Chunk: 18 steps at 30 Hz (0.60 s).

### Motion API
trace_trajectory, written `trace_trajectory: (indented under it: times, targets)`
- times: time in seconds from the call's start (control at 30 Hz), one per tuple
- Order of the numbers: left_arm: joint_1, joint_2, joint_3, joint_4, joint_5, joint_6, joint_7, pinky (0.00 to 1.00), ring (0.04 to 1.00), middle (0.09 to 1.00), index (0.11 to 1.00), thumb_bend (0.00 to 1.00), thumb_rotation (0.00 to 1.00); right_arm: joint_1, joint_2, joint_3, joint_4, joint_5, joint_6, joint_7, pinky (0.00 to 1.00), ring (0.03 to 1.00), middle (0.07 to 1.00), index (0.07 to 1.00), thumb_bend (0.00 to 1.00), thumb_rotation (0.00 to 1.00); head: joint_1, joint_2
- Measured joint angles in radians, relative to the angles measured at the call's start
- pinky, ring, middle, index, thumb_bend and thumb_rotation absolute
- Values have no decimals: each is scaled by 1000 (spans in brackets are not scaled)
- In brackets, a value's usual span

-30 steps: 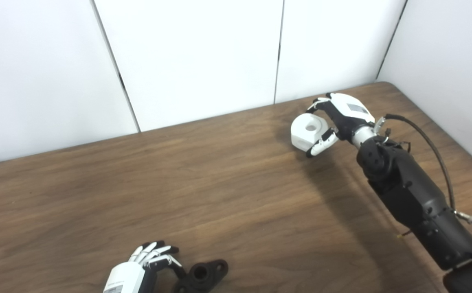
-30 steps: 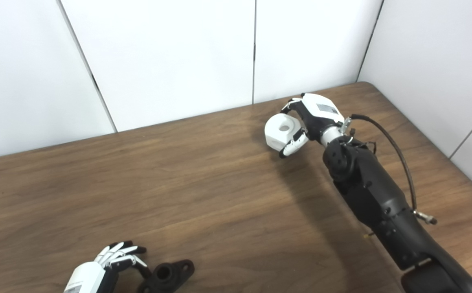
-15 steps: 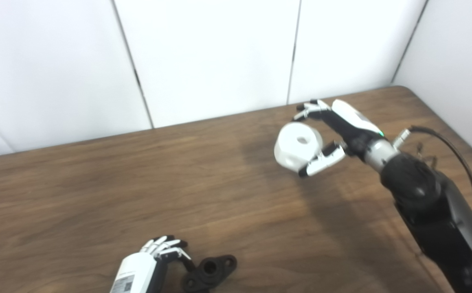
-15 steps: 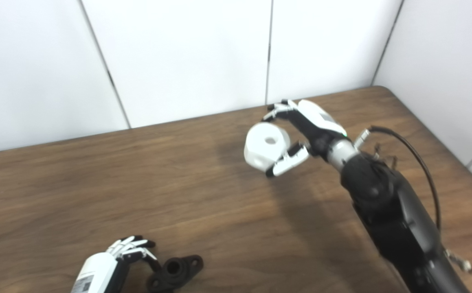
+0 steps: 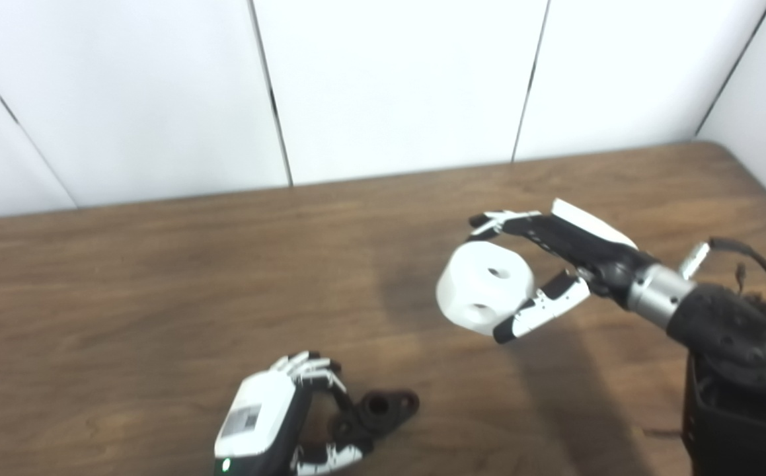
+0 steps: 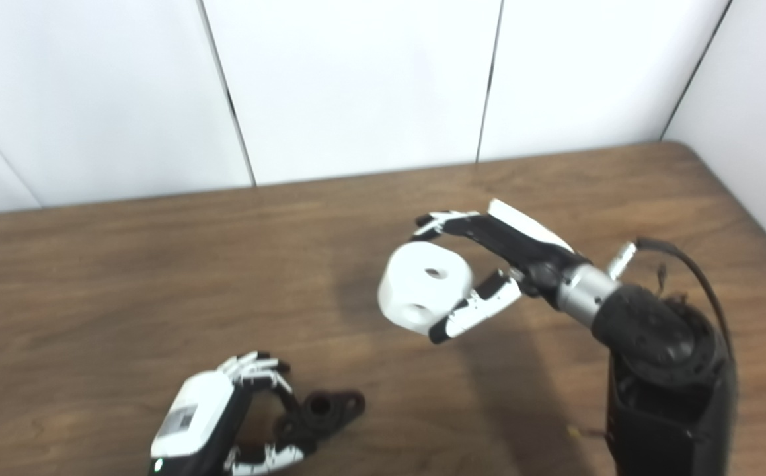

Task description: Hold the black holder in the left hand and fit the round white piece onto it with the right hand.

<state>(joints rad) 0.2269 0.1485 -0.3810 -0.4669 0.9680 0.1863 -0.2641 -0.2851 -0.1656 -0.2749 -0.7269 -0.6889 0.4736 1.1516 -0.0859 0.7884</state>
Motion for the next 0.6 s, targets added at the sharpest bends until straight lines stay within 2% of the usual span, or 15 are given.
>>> trace_trajectory:
  times: [0.07,0.13,0.3,0.47,0.6]
  targets:
    - [-2,-1,-2,-6,14,4,-16,906,899,800,489,515,44,-2,3,6,-10,-13,0,1,1000,984,894,486,510,152,2,2]
    - [-2,-5,-2,-11,20,11,-23,902,896,797,489,516,44,7,6,27,-14,-27,0,1,1000,985,894,486,510,151,14,26]
    - [-6,-14,-10,-14,27,19,-30,901,894,794,489,516,44,23,28,78,-52,-29,0,2,990,977,890,486,510,151,32,57]
    - [-7,-19,-15,-14,32,21,-33,896,889,790,489,516,45,39,54,145,-61,-54,0,2,962,992,899,485,511,151,41,72]
    - [-8,-23,-18,-14,32,22,-33,896,888,789,489,516,45,50,70,176,-60,-81,0,2,956,999,902,485,512,150,45,81]
